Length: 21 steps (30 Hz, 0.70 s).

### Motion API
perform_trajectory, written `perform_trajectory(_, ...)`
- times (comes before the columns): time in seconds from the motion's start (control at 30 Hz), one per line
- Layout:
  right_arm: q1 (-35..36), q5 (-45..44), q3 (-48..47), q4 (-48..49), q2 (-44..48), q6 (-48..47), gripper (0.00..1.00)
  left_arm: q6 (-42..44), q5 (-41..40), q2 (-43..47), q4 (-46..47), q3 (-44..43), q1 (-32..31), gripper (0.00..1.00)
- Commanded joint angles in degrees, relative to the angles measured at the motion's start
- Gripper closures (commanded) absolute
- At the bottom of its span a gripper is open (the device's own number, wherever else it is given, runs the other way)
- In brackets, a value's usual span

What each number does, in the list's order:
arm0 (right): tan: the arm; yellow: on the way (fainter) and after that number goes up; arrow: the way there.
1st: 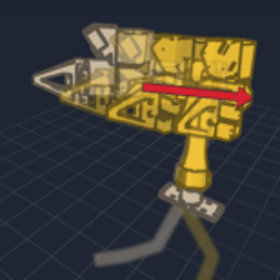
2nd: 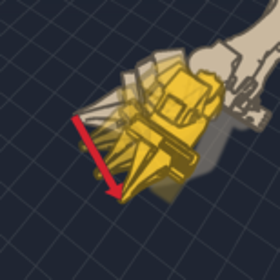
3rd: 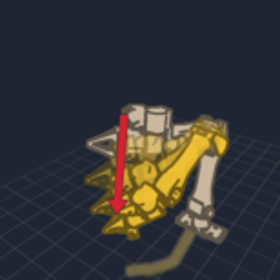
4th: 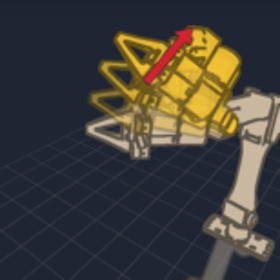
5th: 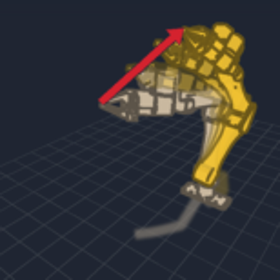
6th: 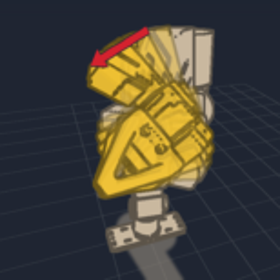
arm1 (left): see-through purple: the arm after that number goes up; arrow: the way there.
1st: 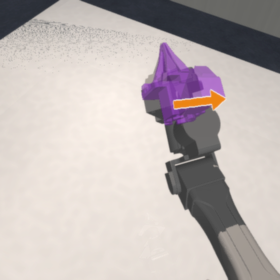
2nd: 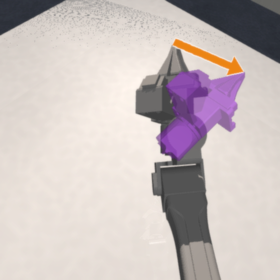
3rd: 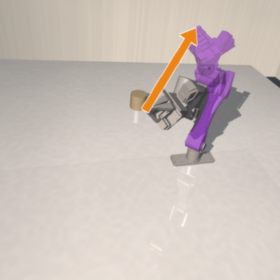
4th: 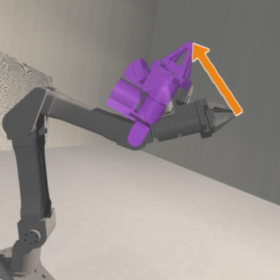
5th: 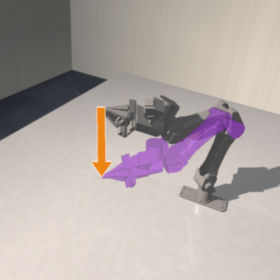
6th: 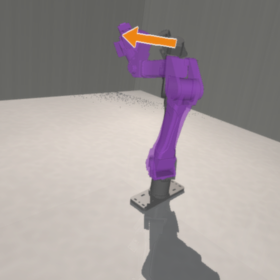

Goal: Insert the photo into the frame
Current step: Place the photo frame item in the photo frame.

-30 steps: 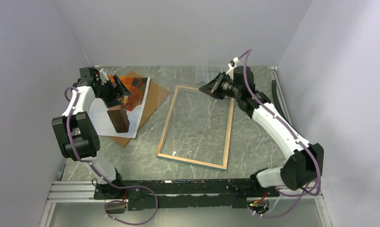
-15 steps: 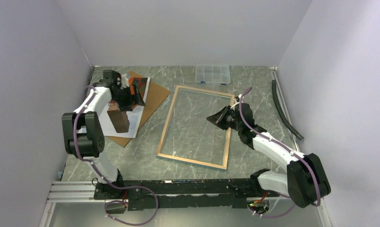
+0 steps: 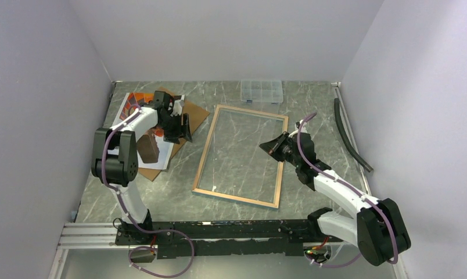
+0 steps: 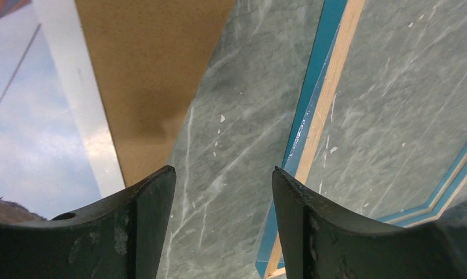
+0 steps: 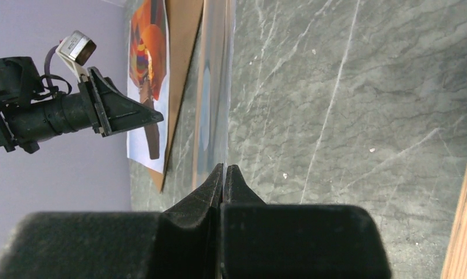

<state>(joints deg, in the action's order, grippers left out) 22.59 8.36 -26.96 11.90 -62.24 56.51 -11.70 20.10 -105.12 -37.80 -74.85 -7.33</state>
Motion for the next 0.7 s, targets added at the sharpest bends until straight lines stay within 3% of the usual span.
perform_trajectory(0.0,-0.5,-1.8,0.6,2.4,0.0,-1.9,1.00,-0.2,-1.3,-0.8,0.8,-2.2,-2.0,0.34)
perform_trajectory(0.33,-7.5,6.8,-1.0,-2.1,-2.7,-4.0,1.00,-0.5,-3.0,-1.2,2.2,-2.6,-4.7,0.37)
perform_trajectory(0.67,-7.9,14.6,-0.6,1.1,-7.9,-2.8,1.00,-0.7,-3.1,-2.3,4.7,-1.2,-6.7,0.39)
